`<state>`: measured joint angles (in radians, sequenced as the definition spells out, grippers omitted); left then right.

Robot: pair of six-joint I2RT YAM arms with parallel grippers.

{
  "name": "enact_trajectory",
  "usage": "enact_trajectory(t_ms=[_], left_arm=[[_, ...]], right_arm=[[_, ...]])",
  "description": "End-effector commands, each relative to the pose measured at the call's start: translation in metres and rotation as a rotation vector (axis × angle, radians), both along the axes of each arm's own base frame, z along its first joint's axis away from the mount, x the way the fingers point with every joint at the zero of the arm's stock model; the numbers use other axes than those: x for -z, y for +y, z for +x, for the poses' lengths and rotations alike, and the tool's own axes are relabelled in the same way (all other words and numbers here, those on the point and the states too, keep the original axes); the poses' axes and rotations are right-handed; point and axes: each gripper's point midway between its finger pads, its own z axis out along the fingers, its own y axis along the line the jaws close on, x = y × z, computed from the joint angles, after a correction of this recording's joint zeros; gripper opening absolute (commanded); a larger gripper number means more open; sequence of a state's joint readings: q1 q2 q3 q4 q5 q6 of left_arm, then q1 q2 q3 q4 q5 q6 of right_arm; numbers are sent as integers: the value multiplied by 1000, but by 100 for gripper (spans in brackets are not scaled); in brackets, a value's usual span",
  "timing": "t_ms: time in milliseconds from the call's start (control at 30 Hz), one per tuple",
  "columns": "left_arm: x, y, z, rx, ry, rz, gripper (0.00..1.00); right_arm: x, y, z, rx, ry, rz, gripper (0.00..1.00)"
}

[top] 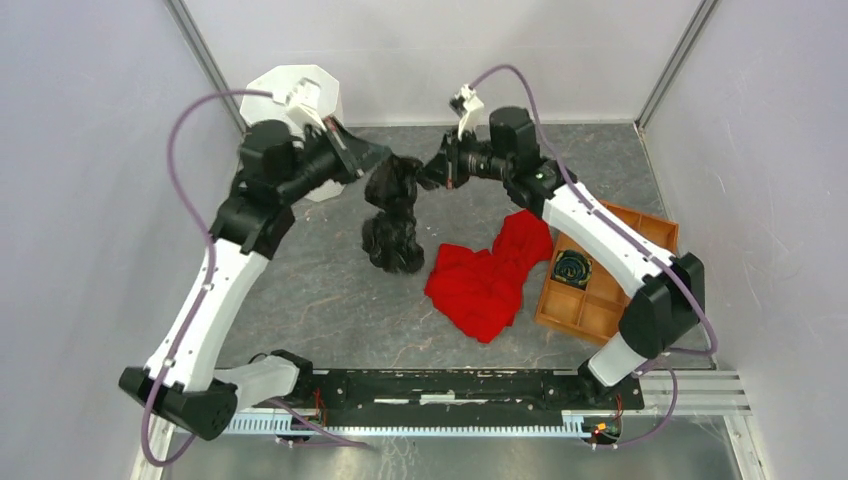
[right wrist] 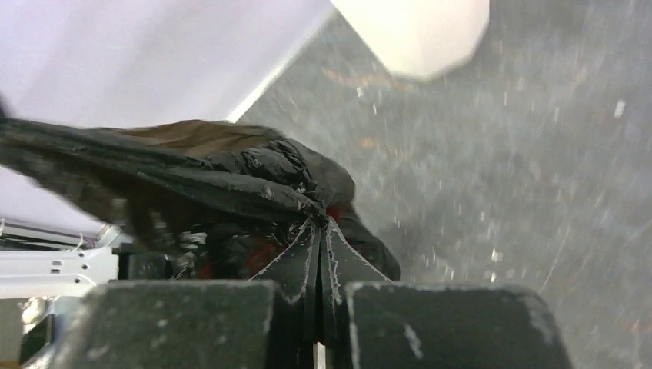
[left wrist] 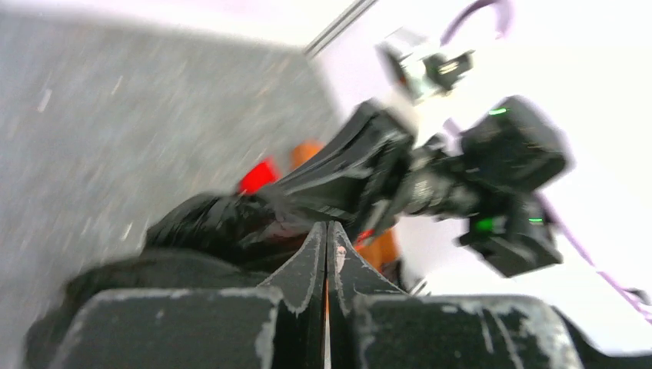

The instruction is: Put the trash bags into the trash bin

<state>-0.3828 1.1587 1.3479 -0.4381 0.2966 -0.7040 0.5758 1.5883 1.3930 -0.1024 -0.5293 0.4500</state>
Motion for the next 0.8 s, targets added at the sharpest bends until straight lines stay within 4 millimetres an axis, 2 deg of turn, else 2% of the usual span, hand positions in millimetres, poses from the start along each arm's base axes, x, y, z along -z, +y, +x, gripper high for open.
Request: enact_trajectory(t_ms=[0, 33, 67, 100, 133, 167, 200, 233, 300, 333, 367, 400, 433, 467, 533, 633, 700, 767], left_arm=[[-202, 5, -96, 207, -662, -227, 2], [-214, 7, -115, 242, -720, -255, 2], [-219, 10, -127, 255, -761, -275, 2], [-218, 13, -134, 252, -772, -285, 2], [-211, 18, -135, 223, -757, -284, 2], [-195, 22, -125, 174, -705, -269, 2], [-166, 25, -107, 109, -616, -238, 2], [-122, 29, -85, 29, -471, -181, 2], [-25, 49, -50, -158, -170, -24, 2], [20, 58, -43, -210, -45, 63, 2], [57, 61, -42, -214, 37, 140, 2], [86, 63, -42, -211, 100, 195, 2], [104, 66, -43, -218, 145, 223, 2], [110, 65, -45, -210, 158, 222, 2], [91, 51, -46, -131, 88, 178, 4], [56, 48, -47, -104, -17, 154, 35], [52, 54, -48, -130, -25, 175, 54], [64, 58, -51, -137, 9, 200, 63]], right_arm=[[-181, -6, -42, -26, -493, 129, 0], [-203, -7, -60, -35, -578, 171, 0], [-216, -13, -78, -37, -649, 206, 0], [-219, -17, -93, -39, -708, 248, 0], [-218, -22, -101, -26, -748, 279, 0], [-199, -26, -101, -5, -742, 274, 0], [-178, -30, -94, 37, -716, 255, 0], [-142, -33, -81, 98, -647, 196, 0], [-57, -34, -60, 161, -466, 52, 1], [-3, -32, -55, 158, -356, -42, 1], [39, -31, -57, 137, -262, -112, 0], [81, -27, -64, 93, -159, -167, 1], [106, -22, -73, 37, -90, -193, 1], [117, -17, -80, -9, -52, -194, 1], [115, -12, -85, -45, -42, -176, 1], [100, -24, -75, 21, -97, -190, 0], [107, -32, -72, 44, -90, -223, 0], [127, -34, -80, 16, -45, -250, 0]])
